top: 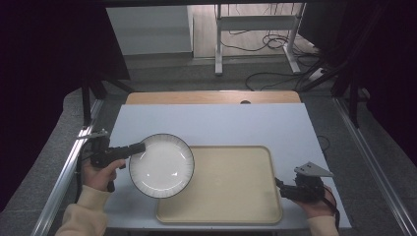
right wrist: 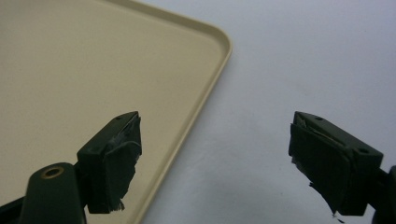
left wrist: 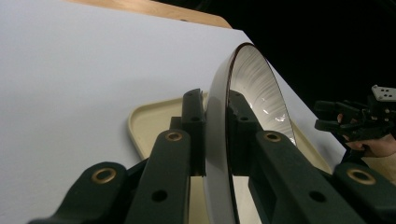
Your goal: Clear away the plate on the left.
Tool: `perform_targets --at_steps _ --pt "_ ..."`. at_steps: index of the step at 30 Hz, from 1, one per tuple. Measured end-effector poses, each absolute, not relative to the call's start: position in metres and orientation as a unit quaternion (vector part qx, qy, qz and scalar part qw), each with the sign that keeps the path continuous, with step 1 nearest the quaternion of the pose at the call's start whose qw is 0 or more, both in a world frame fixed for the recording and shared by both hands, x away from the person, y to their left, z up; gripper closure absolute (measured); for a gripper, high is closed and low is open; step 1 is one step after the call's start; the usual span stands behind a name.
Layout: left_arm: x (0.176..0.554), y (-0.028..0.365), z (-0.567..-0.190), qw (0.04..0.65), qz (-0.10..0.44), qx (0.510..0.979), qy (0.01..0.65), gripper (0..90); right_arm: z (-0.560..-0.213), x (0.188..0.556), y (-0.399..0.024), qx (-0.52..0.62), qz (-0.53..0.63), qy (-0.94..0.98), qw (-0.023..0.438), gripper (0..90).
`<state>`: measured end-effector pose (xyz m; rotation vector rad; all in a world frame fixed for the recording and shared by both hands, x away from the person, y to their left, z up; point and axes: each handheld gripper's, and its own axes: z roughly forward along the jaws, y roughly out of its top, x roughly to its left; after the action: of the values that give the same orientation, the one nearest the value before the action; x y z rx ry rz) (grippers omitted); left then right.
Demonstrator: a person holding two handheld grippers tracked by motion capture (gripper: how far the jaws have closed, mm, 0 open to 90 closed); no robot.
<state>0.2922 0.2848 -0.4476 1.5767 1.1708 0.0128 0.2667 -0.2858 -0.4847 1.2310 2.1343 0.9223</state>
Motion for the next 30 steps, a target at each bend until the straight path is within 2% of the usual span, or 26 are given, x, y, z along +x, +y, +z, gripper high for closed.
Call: perform_targets --at_steps 30 --pt "0.315 0.208 -0.460 0.537 -0.038 0.705 0.461 80.7 -0.484 0.266 -0.288 0.452 0.341 0.784 0.253 17.6"
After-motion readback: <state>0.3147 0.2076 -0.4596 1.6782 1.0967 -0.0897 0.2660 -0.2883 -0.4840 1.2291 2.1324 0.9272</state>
